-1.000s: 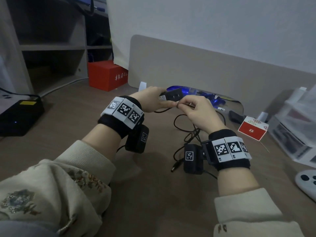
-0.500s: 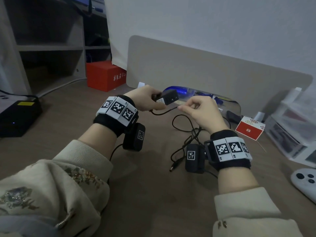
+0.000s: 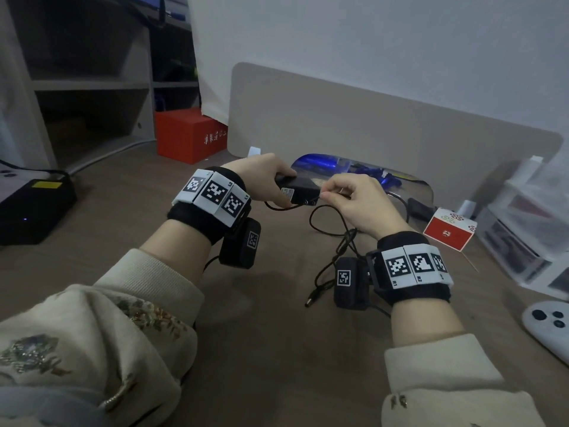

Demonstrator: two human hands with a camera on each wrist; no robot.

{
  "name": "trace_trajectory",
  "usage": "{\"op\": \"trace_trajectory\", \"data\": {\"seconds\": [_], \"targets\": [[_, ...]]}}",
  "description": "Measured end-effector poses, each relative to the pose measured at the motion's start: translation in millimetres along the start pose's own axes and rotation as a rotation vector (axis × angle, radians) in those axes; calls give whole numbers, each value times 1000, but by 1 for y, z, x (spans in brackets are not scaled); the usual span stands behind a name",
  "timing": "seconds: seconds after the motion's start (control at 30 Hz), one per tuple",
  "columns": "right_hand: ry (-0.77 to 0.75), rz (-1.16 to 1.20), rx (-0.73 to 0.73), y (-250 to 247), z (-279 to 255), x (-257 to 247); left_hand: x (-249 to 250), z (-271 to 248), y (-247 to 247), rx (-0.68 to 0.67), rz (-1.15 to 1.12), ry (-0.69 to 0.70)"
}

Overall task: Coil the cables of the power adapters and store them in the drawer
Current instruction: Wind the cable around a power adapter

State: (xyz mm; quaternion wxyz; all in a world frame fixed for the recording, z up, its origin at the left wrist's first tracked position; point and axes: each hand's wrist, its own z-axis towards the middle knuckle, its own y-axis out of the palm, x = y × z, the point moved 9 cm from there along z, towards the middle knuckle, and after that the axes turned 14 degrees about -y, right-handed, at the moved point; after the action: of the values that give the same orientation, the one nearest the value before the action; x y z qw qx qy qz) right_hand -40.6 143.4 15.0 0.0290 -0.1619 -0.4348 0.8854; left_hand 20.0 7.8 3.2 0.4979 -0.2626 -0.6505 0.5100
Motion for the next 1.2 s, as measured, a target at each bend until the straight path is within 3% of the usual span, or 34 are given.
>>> {"op": "trace_trajectory", "data": {"seconds": [0.2,0.37,0.57,0.73,0.87,1.03,1.2], "targets": [[-8,41,53,-5,-1,-2,9,-6,9,-111,62,69],[-11,83,59,-4,-2,-5,3,-11,-1,-158,-43,77],[-49,131,48,-2,0,-8,-9,-20,5,-374,-171,97],[-17,103,104,-9,0,-9,-2,-27,10,-510,-419,169],[-23,85,138,-10,1,-11,15,-30,14,-603,-677,332],[32,333,154,1,4,-4,31,-31,11,-691,-921,443],[164,423,210,1,-2,8,39,-29,4,-673,-1140,527]]}}
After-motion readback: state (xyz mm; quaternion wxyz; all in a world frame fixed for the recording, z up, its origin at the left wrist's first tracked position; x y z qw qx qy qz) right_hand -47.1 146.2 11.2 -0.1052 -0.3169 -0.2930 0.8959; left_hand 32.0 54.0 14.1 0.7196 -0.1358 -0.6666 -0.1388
